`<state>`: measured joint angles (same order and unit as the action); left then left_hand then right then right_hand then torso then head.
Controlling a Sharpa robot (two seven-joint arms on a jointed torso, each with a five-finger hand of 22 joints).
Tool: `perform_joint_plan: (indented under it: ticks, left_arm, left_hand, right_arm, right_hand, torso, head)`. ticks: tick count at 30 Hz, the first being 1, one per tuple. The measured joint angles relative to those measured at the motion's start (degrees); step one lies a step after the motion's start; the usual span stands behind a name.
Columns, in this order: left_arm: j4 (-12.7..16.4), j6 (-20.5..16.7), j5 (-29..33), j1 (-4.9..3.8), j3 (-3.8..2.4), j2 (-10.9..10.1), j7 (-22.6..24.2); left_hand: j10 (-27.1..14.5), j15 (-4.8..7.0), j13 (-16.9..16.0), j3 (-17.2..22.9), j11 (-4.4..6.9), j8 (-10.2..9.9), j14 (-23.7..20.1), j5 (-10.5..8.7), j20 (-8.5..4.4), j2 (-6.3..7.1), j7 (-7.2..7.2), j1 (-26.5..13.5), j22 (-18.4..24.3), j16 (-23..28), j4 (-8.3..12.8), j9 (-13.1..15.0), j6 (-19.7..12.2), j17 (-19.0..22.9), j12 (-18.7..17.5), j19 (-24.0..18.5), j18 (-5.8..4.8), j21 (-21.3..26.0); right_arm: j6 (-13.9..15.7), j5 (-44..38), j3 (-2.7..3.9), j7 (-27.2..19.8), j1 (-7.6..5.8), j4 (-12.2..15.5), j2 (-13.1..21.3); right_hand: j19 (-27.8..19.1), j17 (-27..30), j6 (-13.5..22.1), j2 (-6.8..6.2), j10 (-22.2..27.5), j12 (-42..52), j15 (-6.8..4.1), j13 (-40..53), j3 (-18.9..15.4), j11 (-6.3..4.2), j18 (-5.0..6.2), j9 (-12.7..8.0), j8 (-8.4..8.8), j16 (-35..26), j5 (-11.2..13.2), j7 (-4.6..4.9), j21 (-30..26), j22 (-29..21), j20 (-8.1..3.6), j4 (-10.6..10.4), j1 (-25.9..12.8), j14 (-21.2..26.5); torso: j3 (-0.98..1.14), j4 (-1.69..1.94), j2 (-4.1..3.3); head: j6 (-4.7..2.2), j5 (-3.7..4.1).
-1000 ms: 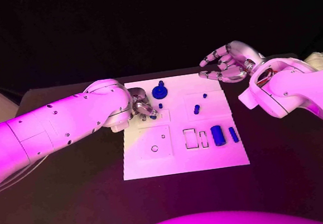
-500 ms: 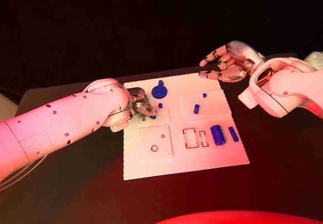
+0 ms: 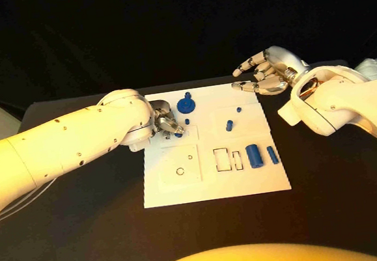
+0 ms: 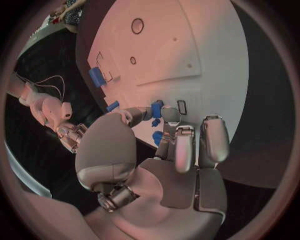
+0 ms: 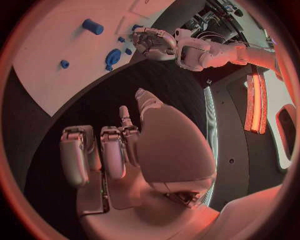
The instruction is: Assemble the parts on the task board
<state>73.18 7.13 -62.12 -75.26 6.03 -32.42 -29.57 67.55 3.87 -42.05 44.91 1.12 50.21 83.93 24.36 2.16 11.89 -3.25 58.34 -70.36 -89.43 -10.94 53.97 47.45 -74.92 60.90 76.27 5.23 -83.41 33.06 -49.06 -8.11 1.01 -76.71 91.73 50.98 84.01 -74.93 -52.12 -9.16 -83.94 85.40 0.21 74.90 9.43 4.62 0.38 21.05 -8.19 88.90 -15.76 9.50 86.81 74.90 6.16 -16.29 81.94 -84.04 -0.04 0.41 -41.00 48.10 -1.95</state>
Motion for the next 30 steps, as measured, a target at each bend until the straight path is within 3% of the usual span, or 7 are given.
perform_joint_plan:
  ticks: [14,17,22,30]
  left_arm:
    - [-1.2,1.5,0.0,-0.14,-0.09,0.8,0.0]
    - [-1.4,1.7,0.0,-0.15,-0.09,0.9,-0.1]
    - [-1.6,1.7,0.0,-0.16,-0.1,1.0,-0.1]
    - [-1.8,1.7,-0.2,-0.13,-0.09,1.2,0.0]
  left_hand:
    - [1.0,0.43,0.2,-0.8,0.62,0.0,0.0,-0.12,-0.21,0.22,0.51,-1.1,0.0,-0.2,0.8,0.2,0.7,0.0,0.0,0.2,0.0,0.0]
    - [1.3,0.43,0.2,-0.2,0.92,-0.2,0.0,-0.45,-0.21,0.41,1.02,-2.0,0.0,-0.2,2.6,0.2,1.3,0.0,0.0,0.2,0.0,0.0]
    - [1.6,0.85,0.4,-1.4,1.03,-0.9,0.0,-1.07,-0.43,0.12,1.2,-2.6,0.2,-0.2,3.9,0.2,1.8,0.0,0.0,0.4,0.0,0.1]
    - [1.6,0.84,0.5,-2.1,1.03,-1.1,0.0,-1.15,-0.43,0.06,1.8,-3.2,0.2,-0.2,4.7,0.4,2.6,0.0,-0.3,0.4,0.0,0.3]
  right_arm:
    - [0.0,0.0,0.0,0.0,0.01,0.0,0.1]
    - [0.0,0.0,0.0,0.0,0.01,0.0,0.1]
    - [0.0,0.0,0.0,0.0,0.01,0.1,0.1]
    - [-0.1,0.0,0.0,0.0,0.01,0.1,0.2]
  right_hand:
    - [0.0,0.0,0.0,-0.28,0.0,0.0,0.0,0.0,0.0,0.0,0.0,0.0,0.0,0.0,0.0,0.0,0.0,0.0,0.0,0.0,-0.3,0.0]
    - [0.0,0.0,0.0,-0.28,0.0,0.0,0.0,0.0,0.0,0.0,0.0,0.0,0.0,0.0,0.0,0.0,0.0,0.0,0.0,0.0,-0.3,0.0]
    - [0.0,0.0,0.0,-0.04,0.0,0.0,0.0,0.0,0.0,0.0,0.0,0.0,0.0,0.0,0.0,0.0,0.0,0.0,0.0,0.0,-0.5,0.0]
    - [0.0,0.0,0.0,-0.02,0.0,0.0,0.0,0.0,0.0,0.0,0.0,0.0,0.0,0.0,0.0,0.0,0.0,0.0,0.0,0.0,-0.5,0.0]
  torso:
    - [0.04,-0.07,0.04]
    - [0.04,-0.07,0.05]
    - [0.03,-0.04,0.05]
    - [0.04,0.01,0.05]
  head:
    - [0.2,0.12]
    - [0.15,0.19]
    - [0.08,0.27]
    - [0.02,0.31]
